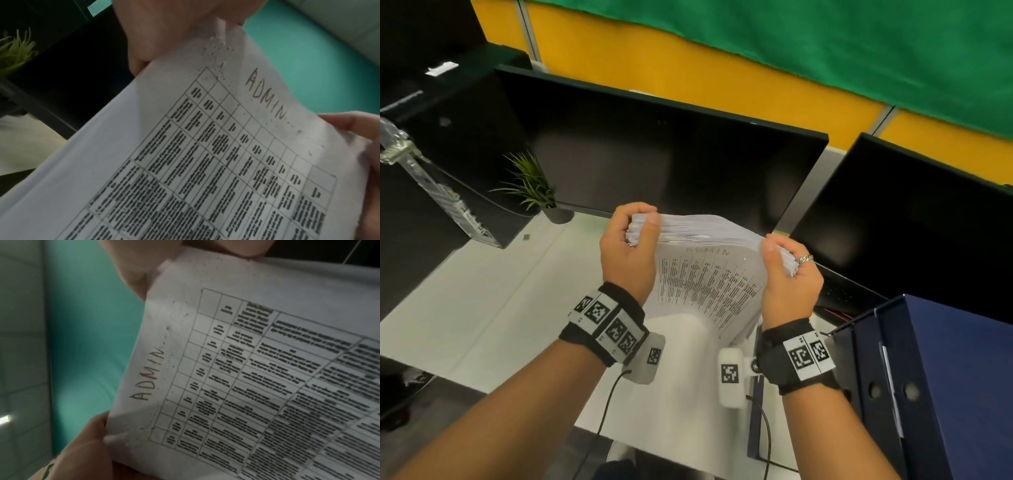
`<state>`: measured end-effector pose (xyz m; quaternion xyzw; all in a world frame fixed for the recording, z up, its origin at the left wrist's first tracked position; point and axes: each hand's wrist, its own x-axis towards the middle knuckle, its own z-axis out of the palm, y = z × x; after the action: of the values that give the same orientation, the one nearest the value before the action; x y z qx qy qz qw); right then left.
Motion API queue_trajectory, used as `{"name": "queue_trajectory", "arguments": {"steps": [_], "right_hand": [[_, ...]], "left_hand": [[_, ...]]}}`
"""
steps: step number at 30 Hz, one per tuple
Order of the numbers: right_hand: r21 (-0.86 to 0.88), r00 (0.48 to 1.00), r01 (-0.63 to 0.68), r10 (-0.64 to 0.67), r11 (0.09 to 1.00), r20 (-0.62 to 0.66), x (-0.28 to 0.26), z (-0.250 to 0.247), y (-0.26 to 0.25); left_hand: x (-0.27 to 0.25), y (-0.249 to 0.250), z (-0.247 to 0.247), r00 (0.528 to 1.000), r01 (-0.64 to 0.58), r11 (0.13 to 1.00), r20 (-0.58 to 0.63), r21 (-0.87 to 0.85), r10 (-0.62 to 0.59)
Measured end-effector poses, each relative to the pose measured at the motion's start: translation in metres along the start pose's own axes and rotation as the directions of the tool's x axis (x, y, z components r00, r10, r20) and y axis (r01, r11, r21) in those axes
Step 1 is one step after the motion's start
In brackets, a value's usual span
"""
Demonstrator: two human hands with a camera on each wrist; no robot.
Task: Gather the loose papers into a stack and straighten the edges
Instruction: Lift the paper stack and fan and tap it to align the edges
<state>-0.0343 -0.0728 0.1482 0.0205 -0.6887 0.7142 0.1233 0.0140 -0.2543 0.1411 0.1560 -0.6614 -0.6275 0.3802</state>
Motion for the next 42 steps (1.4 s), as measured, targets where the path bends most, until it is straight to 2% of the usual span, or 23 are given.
{"name": "queue_trajectory", "arguments": {"steps": [2,5,7,9,12,14,16,19,21,23,27,29,31,32,33,35,36,37,39,42], "right_hand": [[0.000,1.000,0.014,-0.014,1.000,-0.015,0.001,0.002,-0.001],[-0.024,0.999,0.045,-0.045,0.999,-0.008,-0.001,0.002,-0.001],[-0.019,0.999,0.023,-0.022,1.000,0.024,-0.001,0.000,-0.001],[-0.045,0.997,0.005,-0.001,0.999,0.083,-0.001,-0.002,0.000],[-0.072,0.993,0.008,0.001,0.997,0.116,-0.001,-0.006,-0.002],[-0.055,0.993,0.060,-0.054,0.997,0.106,0.002,-0.010,-0.003],[-0.089,0.985,0.077,-0.062,0.993,0.161,0.002,-0.015,0.000],[-0.103,0.963,-0.058,0.083,0.993,0.256,-0.002,-0.016,0.011],[-0.075,0.963,-0.090,0.106,0.993,0.248,-0.001,-0.014,0.015],[-0.050,0.962,-0.097,0.106,0.994,0.250,-0.002,-0.014,0.016],[-0.074,0.956,-0.086,0.103,0.994,0.274,-0.004,-0.014,0.018],[-0.072,0.956,-0.098,0.114,0.993,0.270,-0.005,-0.014,0.019],[-0.060,0.954,-0.100,0.113,0.993,0.278,-0.005,-0.012,0.017],[-0.066,0.952,-0.097,0.112,0.993,0.283,-0.005,-0.012,0.016],[-0.072,0.950,-0.095,0.112,0.993,0.291,-0.005,-0.012,0.015],[-0.081,0.942,-0.088,0.110,0.993,0.317,-0.006,-0.011,0.014],[-0.093,0.938,-0.082,0.109,0.992,0.330,-0.006,-0.010,0.014],[-0.113,0.932,-0.080,0.114,0.990,0.343,-0.007,-0.009,0.013],[-0.126,0.923,-0.087,0.128,0.988,0.363,-0.006,-0.009,0.012],[-0.125,0.919,-0.086,0.127,0.988,0.373,-0.003,-0.013,0.012]], "left_hand": [[0.005,-0.001,0.001,1.000,0.003,1.000,0.010,0.000,-0.003],[0.007,0.001,0.001,0.996,-0.003,1.000,0.089,-0.009,0.003],[0.009,-0.002,-0.004,0.983,-0.016,1.000,0.183,-0.012,0.018],[0.013,-0.006,-0.010,0.958,-0.032,0.997,0.288,0.068,0.012],[0.018,-0.002,-0.015,0.961,-0.037,0.981,0.276,0.189,-0.017],[0.023,0.000,-0.019,0.949,-0.045,0.989,0.316,0.140,-0.001],[0.026,-0.003,-0.026,0.916,0.038,0.997,0.397,0.072,-0.064],[0.028,-0.015,-0.032,0.843,0.210,0.970,0.480,0.119,-0.242],[0.029,-0.016,-0.032,0.825,0.208,0.965,0.501,0.162,-0.262],[0.030,-0.013,-0.033,0.836,0.159,0.971,0.500,0.176,-0.228],[0.029,0.003,-0.033,0.903,-0.019,0.972,0.421,0.235,-0.084],[0.030,0.013,-0.034,0.915,-0.076,0.949,0.399,0.305,-0.055],[0.031,0.026,-0.035,0.890,-0.185,0.899,0.456,0.397,-0.018],[0.033,0.033,-0.034,0.864,-0.262,0.841,0.503,0.473,-0.014],[0.034,0.040,-0.030,0.833,-0.350,0.748,0.553,0.563,-0.026],[0.033,0.049,-0.019,0.762,-0.537,0.499,0.645,0.680,-0.058],[0.032,0.051,-0.012,0.735,-0.606,0.406,0.677,0.684,-0.043],[0.031,0.051,-0.007,0.713,-0.648,0.361,0.701,0.671,-0.024],[0.031,0.052,-0.003,0.702,-0.654,0.365,0.712,0.663,-0.035],[0.035,0.058,-0.006,0.687,-0.611,0.427,0.714,0.666,-0.130]]}}
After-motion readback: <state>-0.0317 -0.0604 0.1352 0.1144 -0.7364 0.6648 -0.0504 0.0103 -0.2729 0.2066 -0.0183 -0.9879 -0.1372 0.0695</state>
